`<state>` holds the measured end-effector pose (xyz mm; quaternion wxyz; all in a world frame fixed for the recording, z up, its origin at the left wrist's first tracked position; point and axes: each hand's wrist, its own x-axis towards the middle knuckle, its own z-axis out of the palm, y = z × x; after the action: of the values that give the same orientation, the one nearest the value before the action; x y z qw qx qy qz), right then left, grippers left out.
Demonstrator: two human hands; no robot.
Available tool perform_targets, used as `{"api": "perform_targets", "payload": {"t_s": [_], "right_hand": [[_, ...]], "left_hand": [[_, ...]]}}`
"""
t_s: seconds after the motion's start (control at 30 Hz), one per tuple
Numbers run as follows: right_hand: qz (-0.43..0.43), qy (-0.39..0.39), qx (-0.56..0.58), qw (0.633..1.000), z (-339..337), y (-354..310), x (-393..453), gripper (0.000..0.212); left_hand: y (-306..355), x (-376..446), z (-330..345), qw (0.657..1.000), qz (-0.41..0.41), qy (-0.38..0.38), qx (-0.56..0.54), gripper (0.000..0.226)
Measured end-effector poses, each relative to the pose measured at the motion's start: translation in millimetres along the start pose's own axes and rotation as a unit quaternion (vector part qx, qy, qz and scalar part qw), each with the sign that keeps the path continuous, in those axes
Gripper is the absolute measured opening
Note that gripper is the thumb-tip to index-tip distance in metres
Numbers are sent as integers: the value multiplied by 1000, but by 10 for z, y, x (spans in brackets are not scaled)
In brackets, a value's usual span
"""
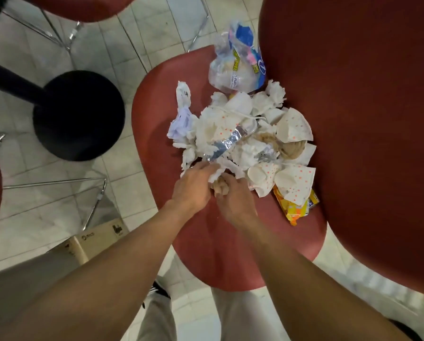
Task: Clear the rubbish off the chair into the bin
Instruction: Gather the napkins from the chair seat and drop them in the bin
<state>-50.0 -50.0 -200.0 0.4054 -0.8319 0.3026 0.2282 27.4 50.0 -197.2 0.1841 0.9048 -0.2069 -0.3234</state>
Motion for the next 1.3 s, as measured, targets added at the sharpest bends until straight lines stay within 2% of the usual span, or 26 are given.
{"api": "perform_targets", "payload": {"t_s": [0.13, 0.23, 0.33, 0.53, 0.93, 1.13, 1.3], "right_hand": [[22, 6, 7, 1000, 109, 102, 186, 28], [60, 10, 9, 998, 147, 145, 221, 25], [99, 6, 11, 995, 103, 154, 181, 20], [120, 34, 27, 992, -18, 78, -55, 17], [100, 112, 21, 988, -225, -579, -893, 19], [96, 141, -19, 985, -116, -926, -1296, 19], [60, 153, -50, 985, 163, -1249, -1590, 18]], "left_hand": [[-10, 195, 128, 995, 25, -88, 25, 50], [-80, 194, 211, 995, 2, -93, 27, 41], [-122, 135, 210, 997, -12, -71, 3, 38], [-39, -146, 2, 998, -14, -6, -55, 31], [-44, -975, -640, 990, 9, 75, -119, 20], [-389, -1535, -934, 981, -19, 117, -151, 18], [-895, -2051, -1102, 969, -65, 150, -184, 17]]}}
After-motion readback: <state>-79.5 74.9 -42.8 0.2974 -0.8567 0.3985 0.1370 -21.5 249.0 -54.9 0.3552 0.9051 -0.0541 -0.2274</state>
